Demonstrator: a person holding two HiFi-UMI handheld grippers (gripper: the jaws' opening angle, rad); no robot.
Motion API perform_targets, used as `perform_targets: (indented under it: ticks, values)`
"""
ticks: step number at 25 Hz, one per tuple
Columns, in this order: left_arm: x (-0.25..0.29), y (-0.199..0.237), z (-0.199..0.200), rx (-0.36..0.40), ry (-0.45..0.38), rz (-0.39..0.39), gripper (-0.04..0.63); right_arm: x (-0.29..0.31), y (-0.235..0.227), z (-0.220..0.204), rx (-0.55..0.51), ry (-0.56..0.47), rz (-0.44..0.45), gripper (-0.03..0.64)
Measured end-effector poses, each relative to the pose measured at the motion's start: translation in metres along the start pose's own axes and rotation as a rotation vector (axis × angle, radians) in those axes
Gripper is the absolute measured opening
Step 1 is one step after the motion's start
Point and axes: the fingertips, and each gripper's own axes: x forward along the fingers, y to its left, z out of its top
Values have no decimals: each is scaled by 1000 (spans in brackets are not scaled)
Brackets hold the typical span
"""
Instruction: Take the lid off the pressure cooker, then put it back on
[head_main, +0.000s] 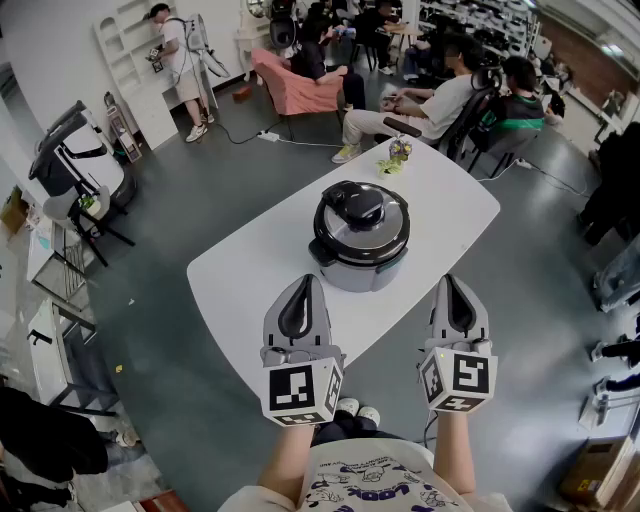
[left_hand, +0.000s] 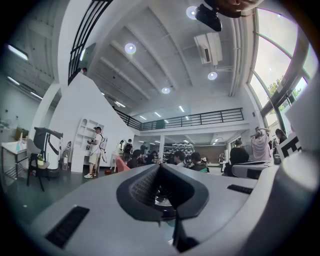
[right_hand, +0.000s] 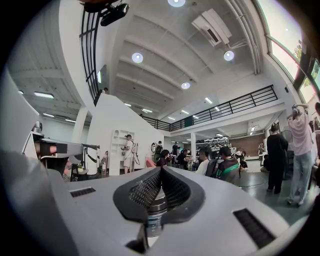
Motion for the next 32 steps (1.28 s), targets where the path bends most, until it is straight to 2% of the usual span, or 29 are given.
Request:
perform_targets:
  ticks: [15, 20, 25, 28, 32]
  values:
    - [32, 17, -3, -18, 15, -8, 12, 34, 3, -5, 0, 24, 3, 11]
    - [41, 37, -16, -67, 38, 6, 14, 49, 8, -10, -3, 23, 8, 12]
    - [50, 66, -24, -80, 47, 39, 19, 65, 19, -18, -25, 48, 36, 75]
    - [63, 74, -27, -89, 42, 59, 115, 81, 16, -23, -17, 65, 51, 133]
    - [88, 78, -29, -92, 35, 75, 194, 112, 11, -23, -14, 61, 83, 230]
